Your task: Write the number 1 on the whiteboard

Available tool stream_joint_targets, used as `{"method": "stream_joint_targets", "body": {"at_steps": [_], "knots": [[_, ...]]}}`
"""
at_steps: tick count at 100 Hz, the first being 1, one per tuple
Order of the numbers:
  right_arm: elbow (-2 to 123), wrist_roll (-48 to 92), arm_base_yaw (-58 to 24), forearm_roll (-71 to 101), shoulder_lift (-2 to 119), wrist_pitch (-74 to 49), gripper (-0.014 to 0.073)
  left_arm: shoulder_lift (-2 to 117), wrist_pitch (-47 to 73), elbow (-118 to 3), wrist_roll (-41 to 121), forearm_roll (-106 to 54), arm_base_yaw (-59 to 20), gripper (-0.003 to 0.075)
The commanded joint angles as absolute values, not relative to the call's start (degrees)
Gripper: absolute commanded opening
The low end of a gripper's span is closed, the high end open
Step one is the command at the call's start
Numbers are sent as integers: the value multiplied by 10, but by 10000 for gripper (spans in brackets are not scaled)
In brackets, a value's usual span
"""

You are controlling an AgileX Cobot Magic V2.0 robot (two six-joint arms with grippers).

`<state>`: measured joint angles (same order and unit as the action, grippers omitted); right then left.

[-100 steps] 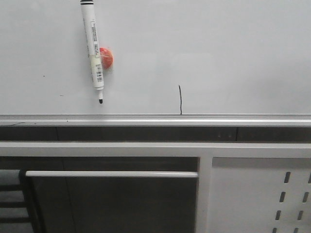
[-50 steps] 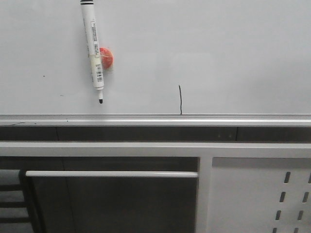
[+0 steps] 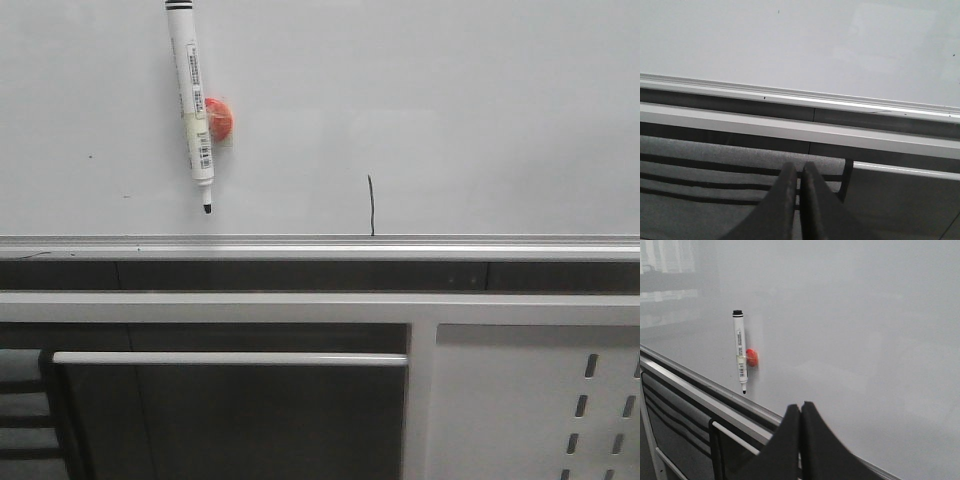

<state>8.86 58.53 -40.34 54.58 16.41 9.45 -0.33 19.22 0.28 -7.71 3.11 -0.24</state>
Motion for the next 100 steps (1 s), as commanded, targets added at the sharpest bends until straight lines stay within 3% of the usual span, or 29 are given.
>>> {"method": "stream_joint_targets", "body": {"at_steps": [1, 51, 70, 100], "knots": [[104, 588, -399, 540, 168, 123, -71, -19, 162, 16, -82, 34, -1, -18], [95, 554, -399, 520, 168, 120, -71, -19, 162, 16, -82, 34, -1, -18], [50, 234, -359, 236, 168, 138, -71, -19, 160, 16, -82, 34, -1, -18], [24, -81, -208, -58, 143, 115, -71, -19, 159, 16, -82, 34, -1, -18]]}}
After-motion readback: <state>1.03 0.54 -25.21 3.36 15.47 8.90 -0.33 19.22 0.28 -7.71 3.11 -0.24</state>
